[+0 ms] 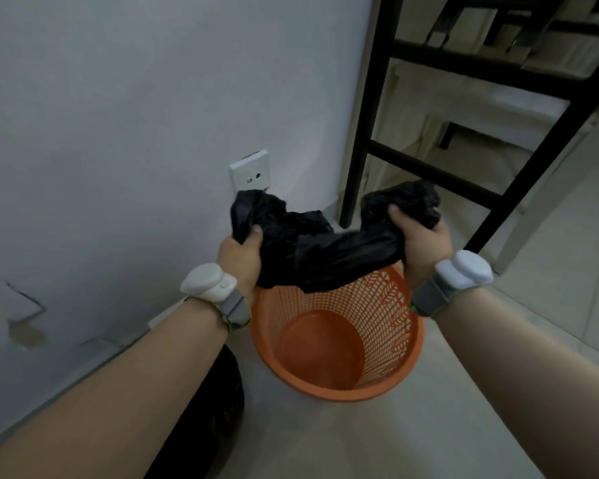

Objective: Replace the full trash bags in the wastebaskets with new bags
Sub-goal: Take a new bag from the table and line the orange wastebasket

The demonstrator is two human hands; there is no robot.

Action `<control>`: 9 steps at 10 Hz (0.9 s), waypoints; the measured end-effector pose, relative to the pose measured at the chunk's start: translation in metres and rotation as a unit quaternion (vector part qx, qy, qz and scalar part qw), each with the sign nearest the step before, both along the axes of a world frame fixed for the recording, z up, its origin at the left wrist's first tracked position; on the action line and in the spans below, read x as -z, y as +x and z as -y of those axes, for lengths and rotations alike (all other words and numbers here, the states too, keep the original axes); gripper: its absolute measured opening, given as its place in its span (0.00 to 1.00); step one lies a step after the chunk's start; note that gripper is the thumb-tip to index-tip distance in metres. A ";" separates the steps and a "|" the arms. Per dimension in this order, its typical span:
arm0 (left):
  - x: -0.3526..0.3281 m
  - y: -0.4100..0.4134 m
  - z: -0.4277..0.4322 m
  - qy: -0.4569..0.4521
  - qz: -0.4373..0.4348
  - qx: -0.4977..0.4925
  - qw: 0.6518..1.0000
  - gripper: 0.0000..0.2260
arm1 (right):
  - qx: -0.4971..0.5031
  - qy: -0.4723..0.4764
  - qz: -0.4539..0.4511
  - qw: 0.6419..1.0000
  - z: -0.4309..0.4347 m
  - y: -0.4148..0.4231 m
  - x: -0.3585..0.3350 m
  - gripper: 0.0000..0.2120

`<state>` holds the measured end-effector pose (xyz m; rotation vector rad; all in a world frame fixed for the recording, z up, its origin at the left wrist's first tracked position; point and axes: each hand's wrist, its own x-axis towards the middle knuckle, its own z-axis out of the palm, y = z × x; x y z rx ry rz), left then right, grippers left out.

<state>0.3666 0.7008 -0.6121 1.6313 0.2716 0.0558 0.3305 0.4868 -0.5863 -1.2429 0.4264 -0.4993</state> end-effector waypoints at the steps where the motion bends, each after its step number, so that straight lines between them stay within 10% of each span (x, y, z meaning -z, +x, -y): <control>1: -0.002 -0.001 0.004 0.017 -0.003 -0.009 1.000 0.14 | 0.047 -0.016 -0.020 0.999 0.032 -0.004 -0.003 0.10; 5: -0.001 -0.028 0.119 -0.177 -0.042 0.192 0.964 0.15 | -0.039 -0.217 -0.191 0.956 0.122 -0.051 0.053 0.07; 7: 0.009 -0.035 0.149 -0.114 -0.040 0.201 0.972 0.12 | -0.031 0.118 -0.263 0.957 0.147 -0.075 0.087 0.04; 8: 0.012 -0.040 0.153 -0.075 -0.067 0.214 0.971 0.17 | -0.295 -0.447 -0.393 0.748 0.169 -0.072 0.126 0.20; 9: 0.011 -0.041 0.153 -0.050 -0.079 0.228 0.969 0.16 | -0.324 -0.387 -0.510 0.697 0.173 -0.069 0.122 0.39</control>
